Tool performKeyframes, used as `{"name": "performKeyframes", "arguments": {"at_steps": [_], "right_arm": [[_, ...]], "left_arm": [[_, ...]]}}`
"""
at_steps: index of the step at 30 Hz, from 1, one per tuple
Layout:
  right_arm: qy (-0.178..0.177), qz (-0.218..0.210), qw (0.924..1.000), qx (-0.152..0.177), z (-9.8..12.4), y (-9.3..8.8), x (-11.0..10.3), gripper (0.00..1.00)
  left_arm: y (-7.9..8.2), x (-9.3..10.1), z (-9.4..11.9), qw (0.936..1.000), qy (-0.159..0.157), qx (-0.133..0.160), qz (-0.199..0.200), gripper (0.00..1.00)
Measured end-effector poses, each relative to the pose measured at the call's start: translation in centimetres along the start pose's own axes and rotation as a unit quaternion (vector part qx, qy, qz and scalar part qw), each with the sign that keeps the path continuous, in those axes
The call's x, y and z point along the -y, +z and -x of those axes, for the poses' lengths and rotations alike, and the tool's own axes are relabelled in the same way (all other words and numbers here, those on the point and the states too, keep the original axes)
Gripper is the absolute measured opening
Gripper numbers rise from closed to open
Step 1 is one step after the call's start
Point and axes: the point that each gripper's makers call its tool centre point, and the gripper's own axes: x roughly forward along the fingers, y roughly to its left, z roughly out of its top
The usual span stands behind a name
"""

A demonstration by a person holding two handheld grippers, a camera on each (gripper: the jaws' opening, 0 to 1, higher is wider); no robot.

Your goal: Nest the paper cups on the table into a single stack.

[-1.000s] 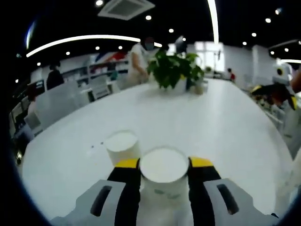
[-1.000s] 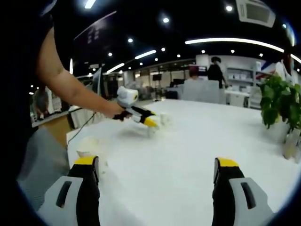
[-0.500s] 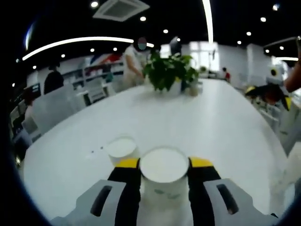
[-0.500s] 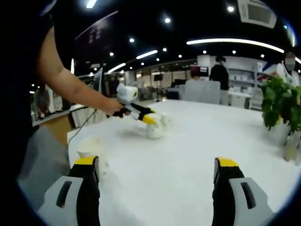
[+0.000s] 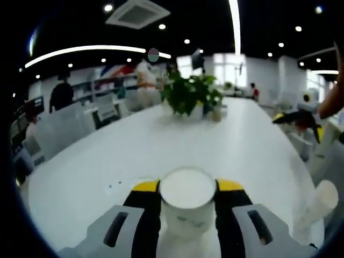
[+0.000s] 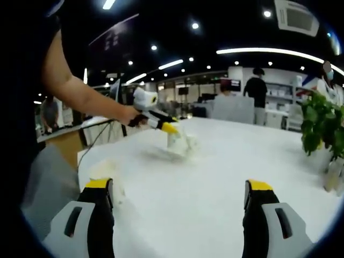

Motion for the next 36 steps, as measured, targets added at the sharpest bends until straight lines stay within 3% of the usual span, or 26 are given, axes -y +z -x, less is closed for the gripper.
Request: {"name": "performKeyframes", "arguments": {"at_steps": [11,26,36], "right_arm": [[0.001,0.008,0.9999,0.015,-0.4,1.6,0.0,1.0],[0.022,0.026,0.9989,0.03,-0.7,4.2,-1.5,1.0],[0.026,0.037,0.9982,0.039,-0.8,5.6,-2.1,0.98]], "left_arm": [[3.0,0.3,2.3,0.9998,-0.005,0.016,-0.011,0.37],[6.3,3.4,5.2,0.9984,-0.042,0.036,-0.01,0.37],[8.0,5.9,7.2,0.9975,-0.047,0.049,-0.02,0.37]]}}
